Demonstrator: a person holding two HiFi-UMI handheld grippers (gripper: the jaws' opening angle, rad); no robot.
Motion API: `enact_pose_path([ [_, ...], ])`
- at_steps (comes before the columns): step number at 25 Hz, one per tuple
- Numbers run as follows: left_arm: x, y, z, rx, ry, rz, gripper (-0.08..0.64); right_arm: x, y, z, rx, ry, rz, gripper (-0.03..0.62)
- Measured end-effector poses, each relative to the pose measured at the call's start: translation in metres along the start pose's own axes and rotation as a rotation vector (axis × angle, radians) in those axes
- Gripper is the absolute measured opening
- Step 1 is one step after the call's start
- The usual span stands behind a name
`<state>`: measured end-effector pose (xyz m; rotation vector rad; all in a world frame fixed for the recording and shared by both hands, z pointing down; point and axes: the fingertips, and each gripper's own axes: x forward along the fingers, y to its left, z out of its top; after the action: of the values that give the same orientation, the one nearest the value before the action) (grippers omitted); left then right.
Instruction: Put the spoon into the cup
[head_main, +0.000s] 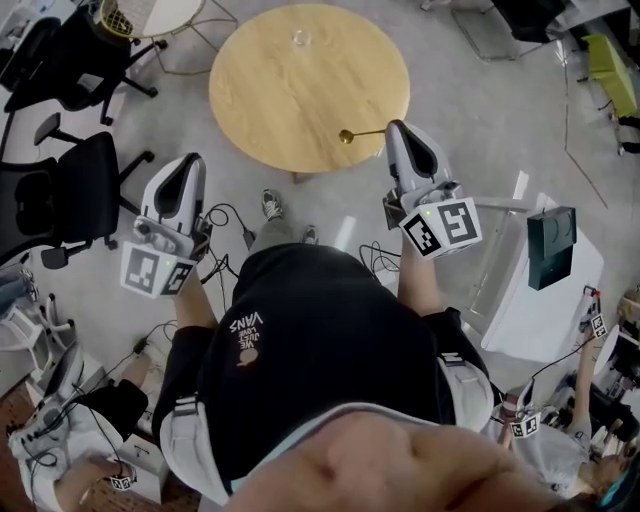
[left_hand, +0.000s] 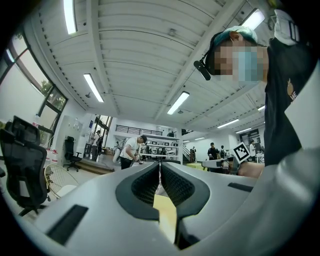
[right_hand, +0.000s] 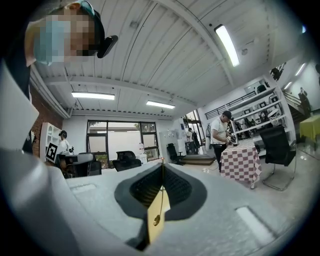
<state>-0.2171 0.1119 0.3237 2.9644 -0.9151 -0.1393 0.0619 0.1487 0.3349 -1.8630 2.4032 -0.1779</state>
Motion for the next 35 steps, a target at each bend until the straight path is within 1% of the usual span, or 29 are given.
enact_pose_path([
  [7, 0.02, 0.036, 0.0, -0.018, -0.003, -0.034, 0.005, 0.03, -0.005, 0.005, -0.004, -0.009, -0.043, -0.002],
  [26, 0.095, 0.139, -0.003, -0.038, 0.018, -0.17, 0.005, 0.125, -0.022, 0.005, 0.009, -0.037, -0.166, -0.002],
  [31, 0.111, 0.16, -0.005, -0.047, 0.024, -0.212, 0.005, 0.142, -0.023, 0.002, 0.013, -0.037, -0.207, -0.002],
  [35, 0.121, 0.166, -0.008, -0.058, 0.026, -0.25, 0.005, 0.146, -0.024, -0.001, 0.016, -0.033, -0.238, -0.002],
])
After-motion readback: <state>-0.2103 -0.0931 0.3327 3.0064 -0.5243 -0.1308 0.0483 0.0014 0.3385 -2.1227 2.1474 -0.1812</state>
